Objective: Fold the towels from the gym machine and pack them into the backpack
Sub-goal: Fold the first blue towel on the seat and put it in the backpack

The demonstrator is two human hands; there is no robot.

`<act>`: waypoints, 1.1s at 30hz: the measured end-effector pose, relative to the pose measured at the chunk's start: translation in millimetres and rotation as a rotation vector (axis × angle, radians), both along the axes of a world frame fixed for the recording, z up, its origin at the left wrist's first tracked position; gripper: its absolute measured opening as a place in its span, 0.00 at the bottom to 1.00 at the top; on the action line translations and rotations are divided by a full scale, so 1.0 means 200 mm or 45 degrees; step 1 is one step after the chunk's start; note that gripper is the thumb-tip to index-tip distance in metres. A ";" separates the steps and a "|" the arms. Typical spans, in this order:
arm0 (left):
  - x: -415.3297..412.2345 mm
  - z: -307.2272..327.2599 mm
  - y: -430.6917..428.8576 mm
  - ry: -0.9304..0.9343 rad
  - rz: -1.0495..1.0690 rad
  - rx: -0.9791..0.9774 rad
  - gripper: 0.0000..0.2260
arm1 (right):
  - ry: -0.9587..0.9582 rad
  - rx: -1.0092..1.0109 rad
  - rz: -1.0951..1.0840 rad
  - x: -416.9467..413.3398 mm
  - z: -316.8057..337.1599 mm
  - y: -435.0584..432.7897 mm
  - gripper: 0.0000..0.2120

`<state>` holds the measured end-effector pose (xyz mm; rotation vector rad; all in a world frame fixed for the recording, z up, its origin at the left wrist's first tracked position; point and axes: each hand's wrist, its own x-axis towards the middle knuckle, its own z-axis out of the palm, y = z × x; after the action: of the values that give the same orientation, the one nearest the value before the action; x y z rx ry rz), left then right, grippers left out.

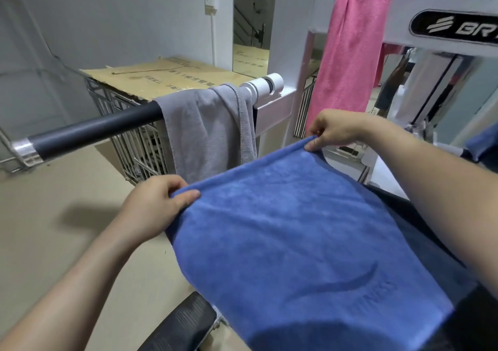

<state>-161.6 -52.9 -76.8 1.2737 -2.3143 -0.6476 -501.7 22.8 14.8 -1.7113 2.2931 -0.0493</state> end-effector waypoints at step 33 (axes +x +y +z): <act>0.20 0.17 0.92 0.041 -0.804 0.418 0.09 | -1.174 -0.284 -0.229 -0.04 -0.10 1.10 0.10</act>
<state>-121.8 131.8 -42.3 0.6103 -2.6600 -1.2802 -509.7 242.8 -4.4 -1.1664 1.7384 -0.9433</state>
